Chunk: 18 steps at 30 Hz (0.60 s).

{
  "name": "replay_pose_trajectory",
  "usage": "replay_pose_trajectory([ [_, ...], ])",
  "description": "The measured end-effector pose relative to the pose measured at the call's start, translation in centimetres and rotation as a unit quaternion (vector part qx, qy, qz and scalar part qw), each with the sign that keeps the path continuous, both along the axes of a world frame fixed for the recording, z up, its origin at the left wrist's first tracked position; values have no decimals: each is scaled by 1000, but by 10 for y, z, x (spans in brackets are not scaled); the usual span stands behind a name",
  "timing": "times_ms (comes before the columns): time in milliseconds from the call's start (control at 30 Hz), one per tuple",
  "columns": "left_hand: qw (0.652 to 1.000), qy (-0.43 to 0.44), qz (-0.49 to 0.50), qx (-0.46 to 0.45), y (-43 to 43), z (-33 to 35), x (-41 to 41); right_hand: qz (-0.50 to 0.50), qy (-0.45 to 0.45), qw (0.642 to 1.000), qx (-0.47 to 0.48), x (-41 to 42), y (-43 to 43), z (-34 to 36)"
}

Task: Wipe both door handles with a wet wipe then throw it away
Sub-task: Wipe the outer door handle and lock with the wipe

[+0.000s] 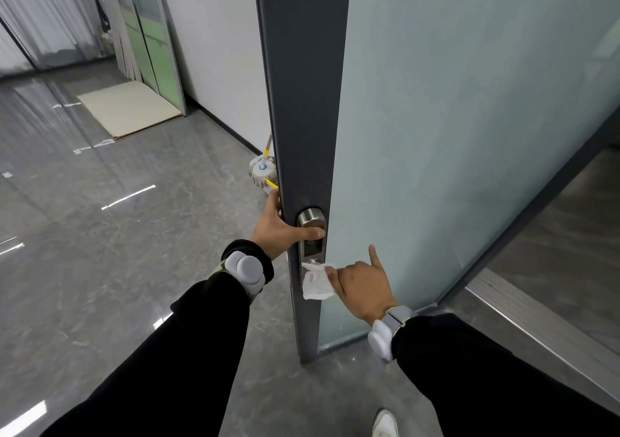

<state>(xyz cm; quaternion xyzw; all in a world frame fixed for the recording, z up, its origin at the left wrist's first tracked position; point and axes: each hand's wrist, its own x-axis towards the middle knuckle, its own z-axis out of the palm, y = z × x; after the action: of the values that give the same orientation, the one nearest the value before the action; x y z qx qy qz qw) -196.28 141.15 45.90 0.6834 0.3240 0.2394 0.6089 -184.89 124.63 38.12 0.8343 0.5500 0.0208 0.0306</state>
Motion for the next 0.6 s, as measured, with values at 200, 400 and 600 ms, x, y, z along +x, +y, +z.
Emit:
replay_pose_trajectory([
  [200, 1000, -6, 2, 7, -2, 1, 0, -14, 2, 1000, -13, 28, -12, -2],
  [400, 1000, 6, 2, 6, 0, -2, 0, -50, 52, 997, 5, 48, -28, 7],
  [600, 1000, 23, 7, 17, 0, -1, -2, -44, 26, 999, -17, 47, -27, 4],
])
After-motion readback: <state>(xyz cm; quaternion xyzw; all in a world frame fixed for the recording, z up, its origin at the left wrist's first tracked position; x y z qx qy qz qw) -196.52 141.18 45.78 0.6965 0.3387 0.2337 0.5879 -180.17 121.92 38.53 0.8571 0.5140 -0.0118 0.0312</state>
